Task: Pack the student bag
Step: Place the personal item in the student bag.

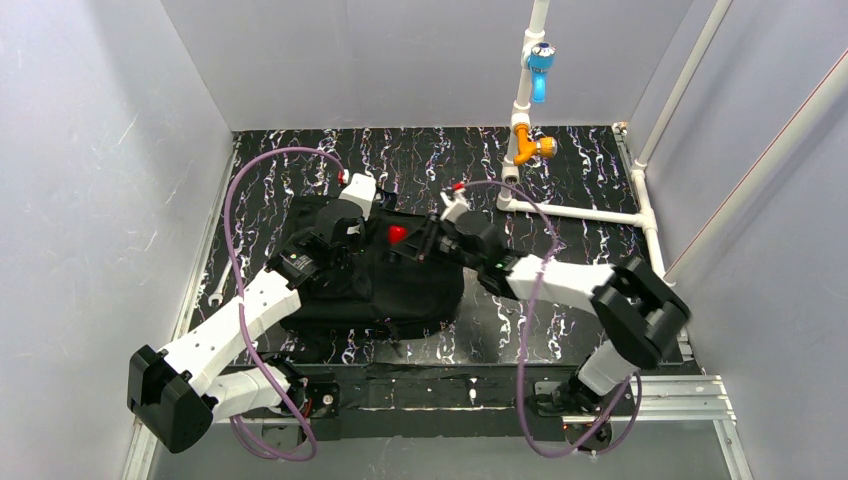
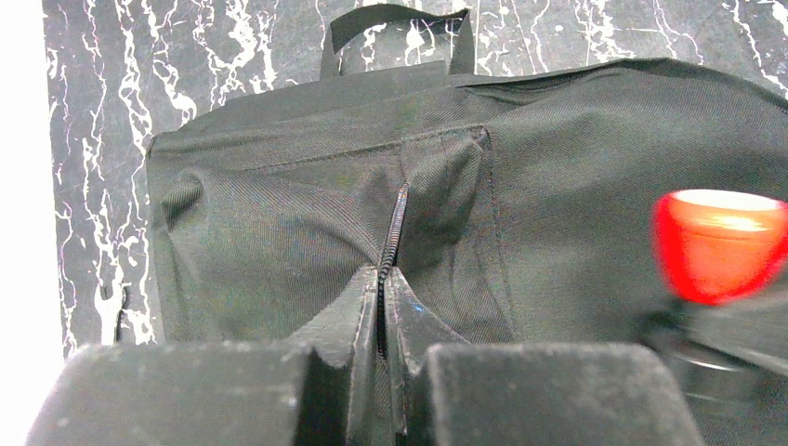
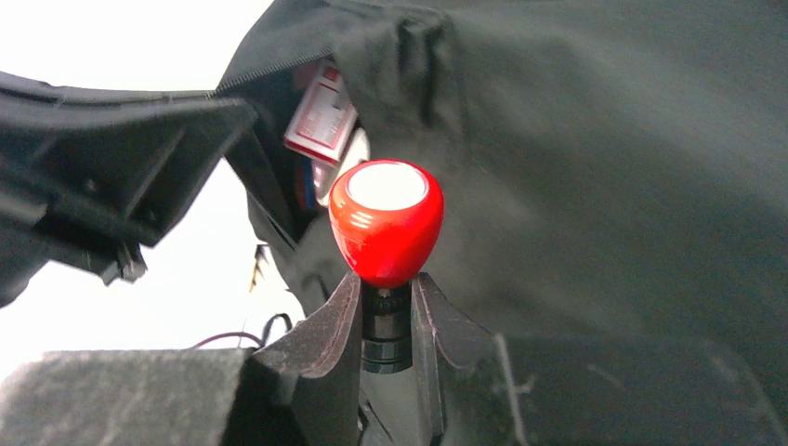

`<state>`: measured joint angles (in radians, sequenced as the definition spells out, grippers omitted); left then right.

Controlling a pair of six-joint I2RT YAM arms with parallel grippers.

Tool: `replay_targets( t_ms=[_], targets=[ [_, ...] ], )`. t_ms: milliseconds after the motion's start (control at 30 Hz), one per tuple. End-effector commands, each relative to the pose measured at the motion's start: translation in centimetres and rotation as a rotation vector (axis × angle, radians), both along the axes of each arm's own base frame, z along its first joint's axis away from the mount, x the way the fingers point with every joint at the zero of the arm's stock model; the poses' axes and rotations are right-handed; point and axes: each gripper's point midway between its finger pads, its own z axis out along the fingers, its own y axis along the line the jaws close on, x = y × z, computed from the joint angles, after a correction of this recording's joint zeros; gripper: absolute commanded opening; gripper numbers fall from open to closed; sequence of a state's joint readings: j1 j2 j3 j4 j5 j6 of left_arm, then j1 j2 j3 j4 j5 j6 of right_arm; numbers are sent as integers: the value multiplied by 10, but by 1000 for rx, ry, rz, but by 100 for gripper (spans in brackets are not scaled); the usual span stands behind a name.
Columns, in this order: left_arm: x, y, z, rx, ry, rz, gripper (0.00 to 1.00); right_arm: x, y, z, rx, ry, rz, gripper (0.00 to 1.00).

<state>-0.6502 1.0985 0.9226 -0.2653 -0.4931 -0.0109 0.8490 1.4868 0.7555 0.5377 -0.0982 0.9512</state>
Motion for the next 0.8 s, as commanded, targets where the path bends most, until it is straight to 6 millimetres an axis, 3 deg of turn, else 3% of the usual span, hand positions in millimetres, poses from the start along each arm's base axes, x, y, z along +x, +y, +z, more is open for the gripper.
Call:
replay_targets(
  t_ms=[0, 167, 333, 633, 767],
  targets=[
    [6, -9, 39, -98, -128, -8, 0, 6, 67, 59, 203, -66, 131, 1],
    [5, -14, 40, -118, -117, -30, 0, 16, 111, 51, 223, -73, 231, 1],
    [4, -17, 41, -132, -112, -42, 0, 17, 141, 31, 230, -37, 329, 2],
    [3, -12, 46, -129, -134, -23, 0, 31, 164, -24, 112, -44, 337, 21],
    [-1, -10, 45, -166, -129, -4, 0, 24, 157, -52, 49, 4, 358, 39]
  ],
)
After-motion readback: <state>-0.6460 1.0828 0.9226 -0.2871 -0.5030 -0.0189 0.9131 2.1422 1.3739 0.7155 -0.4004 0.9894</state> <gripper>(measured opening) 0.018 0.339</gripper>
